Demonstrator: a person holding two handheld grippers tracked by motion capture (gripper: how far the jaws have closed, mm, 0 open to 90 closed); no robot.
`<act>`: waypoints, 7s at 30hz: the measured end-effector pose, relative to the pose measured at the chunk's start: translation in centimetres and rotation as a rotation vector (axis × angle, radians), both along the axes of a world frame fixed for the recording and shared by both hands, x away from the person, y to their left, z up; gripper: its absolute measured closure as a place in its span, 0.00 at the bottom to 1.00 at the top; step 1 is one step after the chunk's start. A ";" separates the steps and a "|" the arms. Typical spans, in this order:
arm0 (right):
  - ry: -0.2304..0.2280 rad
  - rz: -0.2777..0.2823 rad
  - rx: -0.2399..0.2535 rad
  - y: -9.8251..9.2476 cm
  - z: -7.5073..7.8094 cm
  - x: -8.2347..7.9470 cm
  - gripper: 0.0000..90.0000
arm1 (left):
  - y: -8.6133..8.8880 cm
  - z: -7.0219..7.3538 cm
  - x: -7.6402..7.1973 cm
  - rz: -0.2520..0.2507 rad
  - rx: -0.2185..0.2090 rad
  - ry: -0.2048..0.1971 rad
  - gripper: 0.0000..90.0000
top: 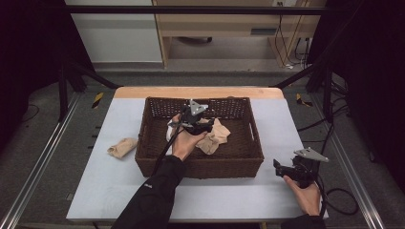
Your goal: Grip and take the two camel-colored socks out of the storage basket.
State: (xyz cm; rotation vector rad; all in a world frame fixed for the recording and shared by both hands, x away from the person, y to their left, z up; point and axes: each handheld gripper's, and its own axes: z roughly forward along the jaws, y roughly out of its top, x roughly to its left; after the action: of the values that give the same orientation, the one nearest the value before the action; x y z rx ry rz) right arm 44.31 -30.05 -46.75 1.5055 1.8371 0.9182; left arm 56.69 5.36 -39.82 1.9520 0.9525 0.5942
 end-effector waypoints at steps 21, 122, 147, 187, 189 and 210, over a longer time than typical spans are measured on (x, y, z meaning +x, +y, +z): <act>0.007 -0.004 -0.001 0.1 -0.1 0.0 0.05 | -0.9 -2.5 1.0 -0.035 0.111 0.124 0.42; 0.019 -0.005 -0.002 0.0 -0.1 0.0 0.05 | 3.4 3.1 -2.9 -0.123 -0.080 -0.053 0.96; 0.025 -0.005 -0.017 0.0 -0.2 -0.1 0.05 | 14.0 7.1 -8.7 -0.071 -0.262 -0.198 0.96; 0.029 0.000 -0.016 0.1 -0.1 -0.3 0.05 | 27.3 0.4 -10.0 0.267 -0.195 -0.097 0.95; 0.029 0.001 -0.017 0.1 -0.2 -0.3 0.05 | 27.5 -0.4 -9.7 0.275 -0.174 -0.071 0.95; 0.035 0.006 -0.024 0.1 -0.2 -0.2 0.05 | 27.1 -4.9 -8.4 0.232 -0.096 0.085 0.70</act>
State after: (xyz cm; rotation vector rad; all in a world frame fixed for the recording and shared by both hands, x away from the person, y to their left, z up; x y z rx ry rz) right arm 44.08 -29.94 -46.99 1.5117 1.8717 0.8745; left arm 48.33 32.49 -44.77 1.8066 1.2501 0.5873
